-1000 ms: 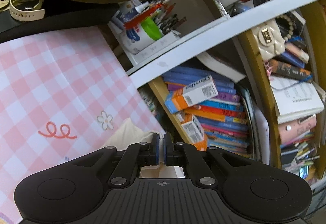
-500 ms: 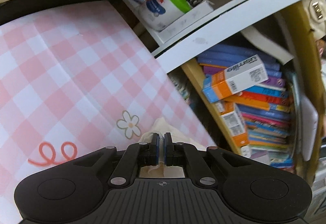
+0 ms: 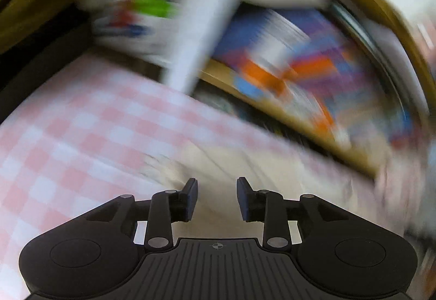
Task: Fold clothes
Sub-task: 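Move both open grippers to the shirt's other side edge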
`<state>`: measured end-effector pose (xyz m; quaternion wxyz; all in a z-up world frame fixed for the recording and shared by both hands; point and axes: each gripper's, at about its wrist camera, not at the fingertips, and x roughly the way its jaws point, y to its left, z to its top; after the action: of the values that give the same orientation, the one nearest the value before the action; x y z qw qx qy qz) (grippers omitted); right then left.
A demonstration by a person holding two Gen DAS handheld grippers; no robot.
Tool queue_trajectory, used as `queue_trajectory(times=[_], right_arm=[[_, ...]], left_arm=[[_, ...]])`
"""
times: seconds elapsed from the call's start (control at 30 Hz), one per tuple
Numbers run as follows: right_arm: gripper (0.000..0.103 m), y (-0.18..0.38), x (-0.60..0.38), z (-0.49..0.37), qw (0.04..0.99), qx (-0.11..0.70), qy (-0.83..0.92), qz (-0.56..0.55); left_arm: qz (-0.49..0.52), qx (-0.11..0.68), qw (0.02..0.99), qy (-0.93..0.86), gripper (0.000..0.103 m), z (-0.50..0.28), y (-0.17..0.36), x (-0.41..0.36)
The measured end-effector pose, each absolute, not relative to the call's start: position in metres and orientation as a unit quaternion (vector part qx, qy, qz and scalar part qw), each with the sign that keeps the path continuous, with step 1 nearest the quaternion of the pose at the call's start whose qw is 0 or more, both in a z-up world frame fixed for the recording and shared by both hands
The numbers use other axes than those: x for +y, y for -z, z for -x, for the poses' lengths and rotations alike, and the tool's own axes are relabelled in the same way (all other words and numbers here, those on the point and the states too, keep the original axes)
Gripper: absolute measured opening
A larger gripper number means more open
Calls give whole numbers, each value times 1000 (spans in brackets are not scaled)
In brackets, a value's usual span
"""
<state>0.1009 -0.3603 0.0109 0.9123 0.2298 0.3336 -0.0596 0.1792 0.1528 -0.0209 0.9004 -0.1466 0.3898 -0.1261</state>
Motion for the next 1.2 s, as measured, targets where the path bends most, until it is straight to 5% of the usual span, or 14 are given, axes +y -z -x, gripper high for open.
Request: queue_trajectory(times=[0.13,0.37,0.7,0.97,1.2], right_arm=[[48,-4,-288,-103,925,371,-9,-79],[49,20,-211,-122,914,401,-57,-23],[54,31,-193,-134,901,427,-73,26],[54,31,-195,-134,897,432,-84,29],[50,29,-200,-138,896,435,-91,21]], left_arm=[[33,409,893,187,30,-167,33,75],[-94,401,879,242,30,-156,53,-11],[-145,395,879,224,35,-193,57,-40],[-30,361,925,117,34,-268,23,0],[-50,364,893,260,34,-218,14,37]])
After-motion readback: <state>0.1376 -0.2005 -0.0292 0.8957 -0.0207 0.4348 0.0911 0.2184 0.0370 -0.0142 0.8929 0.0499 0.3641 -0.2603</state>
